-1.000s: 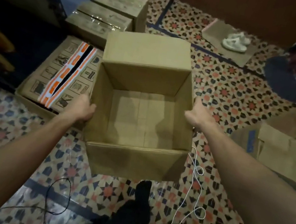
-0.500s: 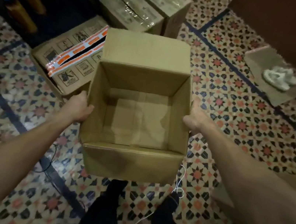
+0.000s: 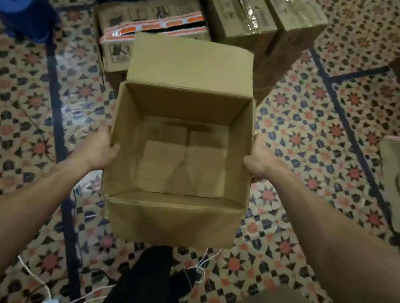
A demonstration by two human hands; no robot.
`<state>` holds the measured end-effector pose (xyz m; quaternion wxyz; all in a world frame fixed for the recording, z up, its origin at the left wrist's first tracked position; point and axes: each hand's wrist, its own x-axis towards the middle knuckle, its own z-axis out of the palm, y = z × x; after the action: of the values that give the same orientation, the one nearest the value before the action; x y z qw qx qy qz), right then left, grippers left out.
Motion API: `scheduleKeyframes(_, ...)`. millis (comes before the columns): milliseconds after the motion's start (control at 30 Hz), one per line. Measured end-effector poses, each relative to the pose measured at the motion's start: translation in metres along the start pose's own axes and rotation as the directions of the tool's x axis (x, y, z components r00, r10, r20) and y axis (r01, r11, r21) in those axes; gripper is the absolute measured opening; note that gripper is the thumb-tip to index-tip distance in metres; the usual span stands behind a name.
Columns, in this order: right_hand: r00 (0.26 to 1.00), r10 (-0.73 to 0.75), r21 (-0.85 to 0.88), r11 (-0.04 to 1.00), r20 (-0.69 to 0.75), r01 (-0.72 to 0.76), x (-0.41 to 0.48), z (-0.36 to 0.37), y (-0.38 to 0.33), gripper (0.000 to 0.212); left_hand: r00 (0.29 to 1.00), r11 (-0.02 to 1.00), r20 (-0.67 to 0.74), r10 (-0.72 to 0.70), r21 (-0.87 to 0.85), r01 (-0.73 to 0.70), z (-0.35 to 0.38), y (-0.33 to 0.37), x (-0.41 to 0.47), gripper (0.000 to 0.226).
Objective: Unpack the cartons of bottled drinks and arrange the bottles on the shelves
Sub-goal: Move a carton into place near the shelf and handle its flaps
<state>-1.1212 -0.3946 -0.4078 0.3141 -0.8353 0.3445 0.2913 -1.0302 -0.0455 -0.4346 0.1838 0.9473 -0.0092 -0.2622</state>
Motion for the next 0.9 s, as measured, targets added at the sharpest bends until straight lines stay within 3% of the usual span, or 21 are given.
scheduleKeyframes(233,0.995,-0.087,-0.11,0.99,0.058,0.093,0.043,0.019,-0.009,0.061,0.991,0.985,-0.012,-0.133,-0.108,0.131,0.042,-0.029,-0.005,0.046)
scheduleKeyframes(367,0.99,-0.111,-0.077,0.99,0.085,0.118,0.076,0.031,-0.006,0.065,0.978,0.96,-0.014,-0.21,-0.193,0.204,0.072,-0.034,0.004,0.045)
scheduleKeyframes(800,0.953,-0.213,-0.25,0.931,0.217,0.265,0.154,0.043,0.0,0.079,0.888,0.862,-0.085,-0.453,-0.297,0.411,0.152,-0.015,0.002,0.032)
scheduleKeyframes(900,0.949,-0.23,-0.271,0.92,0.215,0.284,0.172,0.052,0.004,0.076,0.876,0.842,-0.091,-0.474,-0.336,0.421,0.166,-0.016,0.008,0.038)
